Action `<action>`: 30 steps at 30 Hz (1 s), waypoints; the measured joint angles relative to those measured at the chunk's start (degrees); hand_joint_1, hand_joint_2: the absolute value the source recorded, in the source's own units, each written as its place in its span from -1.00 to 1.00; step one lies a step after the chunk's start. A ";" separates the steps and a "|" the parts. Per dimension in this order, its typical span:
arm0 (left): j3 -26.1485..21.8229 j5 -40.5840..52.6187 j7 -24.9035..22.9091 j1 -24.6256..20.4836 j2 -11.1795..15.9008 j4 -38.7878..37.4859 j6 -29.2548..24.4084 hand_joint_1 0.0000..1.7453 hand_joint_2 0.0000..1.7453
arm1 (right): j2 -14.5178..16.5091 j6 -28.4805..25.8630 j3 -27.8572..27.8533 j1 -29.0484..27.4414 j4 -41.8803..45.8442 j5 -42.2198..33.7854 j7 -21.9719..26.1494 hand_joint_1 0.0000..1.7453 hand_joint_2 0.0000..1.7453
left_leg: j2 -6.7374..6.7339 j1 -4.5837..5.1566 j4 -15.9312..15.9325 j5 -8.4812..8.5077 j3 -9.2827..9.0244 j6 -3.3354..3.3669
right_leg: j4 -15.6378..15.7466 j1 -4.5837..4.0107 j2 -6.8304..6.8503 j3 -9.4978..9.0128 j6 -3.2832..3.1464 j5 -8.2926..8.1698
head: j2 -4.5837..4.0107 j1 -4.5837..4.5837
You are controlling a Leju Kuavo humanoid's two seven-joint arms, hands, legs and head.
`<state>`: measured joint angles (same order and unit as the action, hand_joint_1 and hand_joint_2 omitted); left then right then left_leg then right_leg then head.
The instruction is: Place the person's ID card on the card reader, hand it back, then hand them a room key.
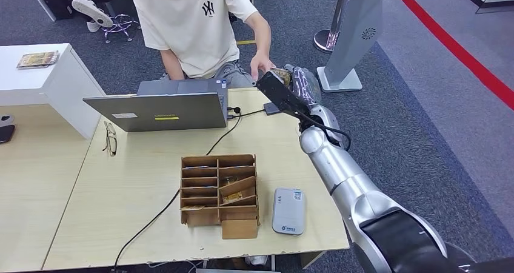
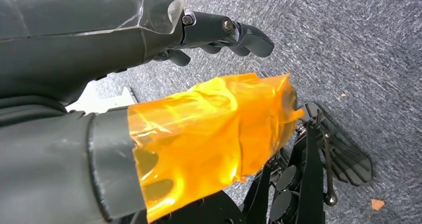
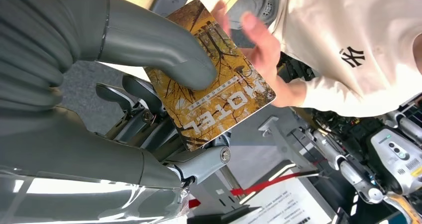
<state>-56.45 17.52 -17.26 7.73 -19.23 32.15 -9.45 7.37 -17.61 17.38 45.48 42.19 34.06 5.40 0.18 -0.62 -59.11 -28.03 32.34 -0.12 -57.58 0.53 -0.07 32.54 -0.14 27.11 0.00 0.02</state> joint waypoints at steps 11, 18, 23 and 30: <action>-1.58 1.04 0.10 -0.26 -0.02 -0.15 0.70 -1.00 -1.00 | 0.82 0.04 0.02 -0.03 -1.24 0.25 -0.07 1.00 1.00 | 0.00 -0.01 0.00 0.00 0.00 0.00 | 0.00 0.00 0.00 0.00 0.00 0.00 | 0.00 -0.01; -2.85 1.93 0.59 -0.66 -0.02 -0.22 1.09 -1.00 -1.00 | 0.87 -0.69 0.95 -0.05 -2.03 2.39 -1.03 0.39 1.00 | 0.00 0.00 0.00 0.00 0.00 0.00 | 0.00 0.00 0.00 0.00 0.00 0.00 | 0.00 0.00; -3.93 2.79 0.64 -1.04 -0.02 -0.48 1.27 -1.00 -1.00 | 0.87 -1.08 2.50 -0.24 -3.04 4.54 -2.14 -0.88 1.00 | 0.00 0.00 0.00 0.00 0.00 0.00 | 0.00 0.00 -0.01 0.01 0.00 0.00 | 0.00 -0.01; -5.22 3.50 0.64 -1.48 -0.02 -0.70 1.36 -1.00 -1.00 | 0.87 -1.14 4.16 -0.59 -4.46 6.50 -3.44 -1.00 1.00 | 0.00 0.00 0.00 0.00 0.00 0.00 | 0.00 0.00 -0.02 0.02 0.00 0.00 | 0.00 -0.01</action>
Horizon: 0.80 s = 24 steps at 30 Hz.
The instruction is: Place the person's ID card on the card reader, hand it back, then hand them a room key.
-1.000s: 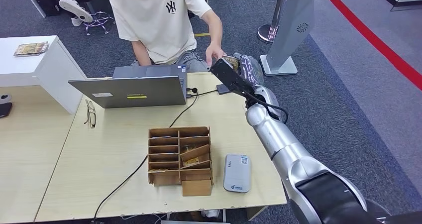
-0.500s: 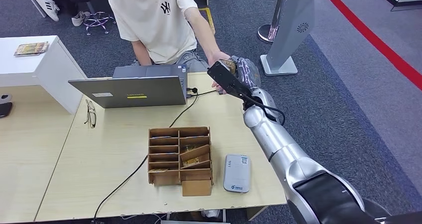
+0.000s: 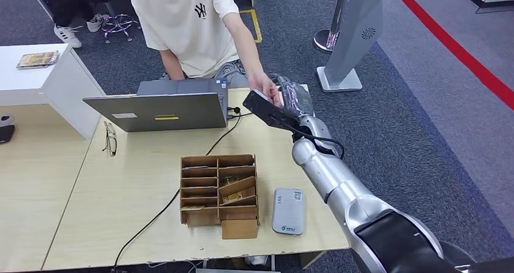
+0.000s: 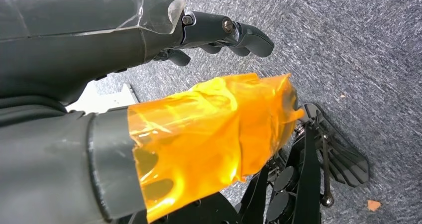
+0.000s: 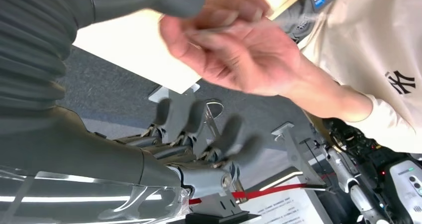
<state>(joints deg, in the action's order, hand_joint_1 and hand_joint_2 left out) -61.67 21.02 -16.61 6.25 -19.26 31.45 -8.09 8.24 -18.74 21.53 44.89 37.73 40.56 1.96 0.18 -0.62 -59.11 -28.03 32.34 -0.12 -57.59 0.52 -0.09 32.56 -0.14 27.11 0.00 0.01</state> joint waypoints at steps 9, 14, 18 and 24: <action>-0.93 0.26 0.01 -0.48 0.00 -0.38 -0.07 -1.00 -1.00 | 0.00 -0.14 0.80 -0.83 -0.90 0.81 0.25 -1.00 1.00 | 0.00 0.00 0.00 0.00 0.00 0.00 | 0.00 0.00 -0.01 0.00 0.00 0.00 | 0.00 -0.01; -1.48 0.22 0.63 -0.66 0.00 -0.92 -0.16 -1.00 -1.00 | 0.00 -0.15 0.83 -2.67 1.38 -2.35 2.83 -1.00 1.00 | 0.00 0.00 0.00 0.00 0.00 0.00 | 0.00 0.00 0.00 0.00 0.00 0.00 | 0.00 0.00; -2.04 -1.05 2.34 -0.95 0.00 -1.89 -0.23 -1.00 -1.00 | 0.06 0.50 0.16 -6.64 7.84 -9.76 7.41 -1.00 1.00 | 0.01 0.00 0.00 0.00 0.01 0.00 | 0.00 0.00 0.02 0.00 0.00 0.00 | 0.00 -0.01; -2.55 -4.33 5.57 -1.58 0.02 -4.42 -1.30 -1.00 -1.00 | 0.16 0.96 -0.11 -16.90 24.71 -21.22 12.26 -1.00 1.00 | 0.02 0.00 0.00 -0.02 0.03 0.00 | 0.01 0.00 0.03 0.03 0.01 0.02 | 0.00 -0.02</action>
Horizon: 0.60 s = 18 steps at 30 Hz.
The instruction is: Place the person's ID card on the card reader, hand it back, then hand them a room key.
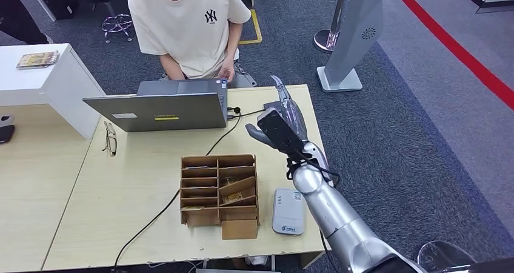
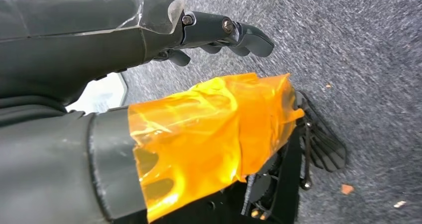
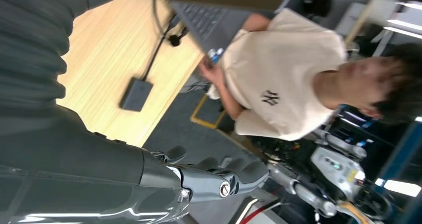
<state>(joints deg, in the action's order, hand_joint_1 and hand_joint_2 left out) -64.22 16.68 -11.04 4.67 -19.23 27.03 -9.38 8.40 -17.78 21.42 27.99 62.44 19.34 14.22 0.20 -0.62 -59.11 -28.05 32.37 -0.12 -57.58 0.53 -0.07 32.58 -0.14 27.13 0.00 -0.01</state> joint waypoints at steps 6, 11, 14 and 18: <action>-0.09 -3.11 1.99 -0.42 0.09 -2.09 -0.76 -1.00 -1.00 | -0.31 -0.94 0.85 -9.81 15.81 -5.65 3.77 -1.00 1.00 | -0.02 0.00 0.00 -0.01 0.01 0.01 | 0.01 0.00 -0.01 0.01 0.01 0.01 | 0.00 0.02; -0.15 -5.30 3.25 -0.73 0.15 -3.61 -1.45 -1.00 -1.00 | -1.10 -1.71 2.80 -16.73 25.19 -8.19 5.73 -1.00 1.00 | -0.04 0.00 0.00 -0.01 0.00 0.01 | 0.01 0.00 -0.02 0.01 0.01 0.01 | 0.00 0.01; -0.15 -6.62 3.87 -0.91 0.17 -4.41 -1.93 -1.00 -1.00 | -1.69 -2.04 4.38 -20.06 28.79 -9.00 6.32 -1.00 1.00 | -0.05 0.00 0.01 -0.01 0.00 0.01 | 0.01 0.00 -0.02 0.01 0.01 0.01 | 0.00 0.01; -0.15 -8.02 4.42 -1.09 0.26 -5.29 -2.50 -1.00 -1.00 | -2.41 -2.12 6.33 -23.26 31.30 -9.92 6.78 -1.00 1.00 | -0.06 0.00 0.01 -0.01 0.00 0.01 | 0.01 0.00 -0.02 0.00 0.01 0.00 | 0.00 0.01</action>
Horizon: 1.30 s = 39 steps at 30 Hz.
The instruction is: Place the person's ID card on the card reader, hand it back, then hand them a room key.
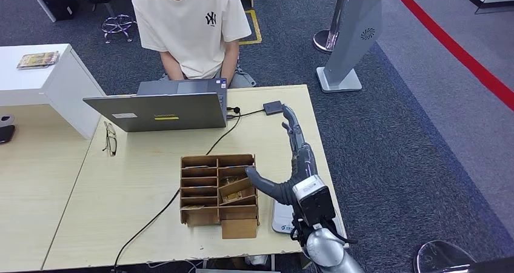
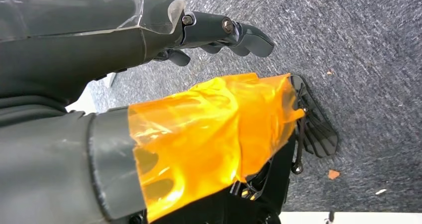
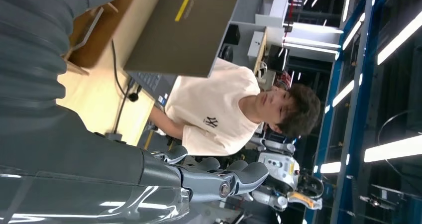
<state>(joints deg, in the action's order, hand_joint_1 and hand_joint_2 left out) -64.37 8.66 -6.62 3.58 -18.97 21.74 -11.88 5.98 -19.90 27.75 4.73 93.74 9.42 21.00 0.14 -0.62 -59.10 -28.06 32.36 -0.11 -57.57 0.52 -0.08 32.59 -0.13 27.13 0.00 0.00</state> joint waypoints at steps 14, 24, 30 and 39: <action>0.02 -2.96 0.29 -0.39 0.18 -1.38 -1.49 -1.00 -1.00 | -2.19 -1.89 7.52 -4.58 1.21 6.07 -1.76 -0.96 1.00 | -0.05 0.00 0.00 0.00 0.00 0.00 | 0.00 0.00 0.00 -0.01 0.00 0.00 | 0.00 0.00; 0.21 -3.87 0.04 -0.47 0.20 -1.56 -2.32 -1.00 -1.00 | -3.17 -4.12 10.79 -4.71 -0.41 10.19 -2.84 0.90 1.00 | -0.05 0.00 0.00 0.00 0.00 0.00 | 0.00 0.00 0.00 -0.02 0.00 -0.01 | 0.00 0.01; 0.31 -4.08 -0.55 -0.48 0.20 -1.56 -2.55 -1.00 -1.00 | -3.60 -6.13 11.98 -4.70 -0.92 14.38 -4.74 -0.86 1.00 | -0.05 0.00 0.00 0.00 0.00 0.00 | 0.00 0.00 0.00 -0.02 0.00 -0.01 | 0.00 0.01; 1.36 -5.08 -1.64 -0.60 0.26 -1.56 -3.68 -1.00 -1.00 | -3.86 -11.50 12.57 -4.79 -2.14 29.36 -10.51 -0.87 1.00 | -0.05 0.00 0.00 0.00 0.00 0.00 | 0.00 0.00 0.00 -0.02 0.00 -0.01 | 0.00 0.01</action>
<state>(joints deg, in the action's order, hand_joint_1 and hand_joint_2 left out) -63.01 3.58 -8.26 2.98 -18.71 20.17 -15.56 2.13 -31.40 40.32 -0.06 91.60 38.78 10.49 0.09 -0.62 -59.10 -28.06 32.36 -0.11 -57.57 0.52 -0.08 32.56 -0.14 27.13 0.00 0.01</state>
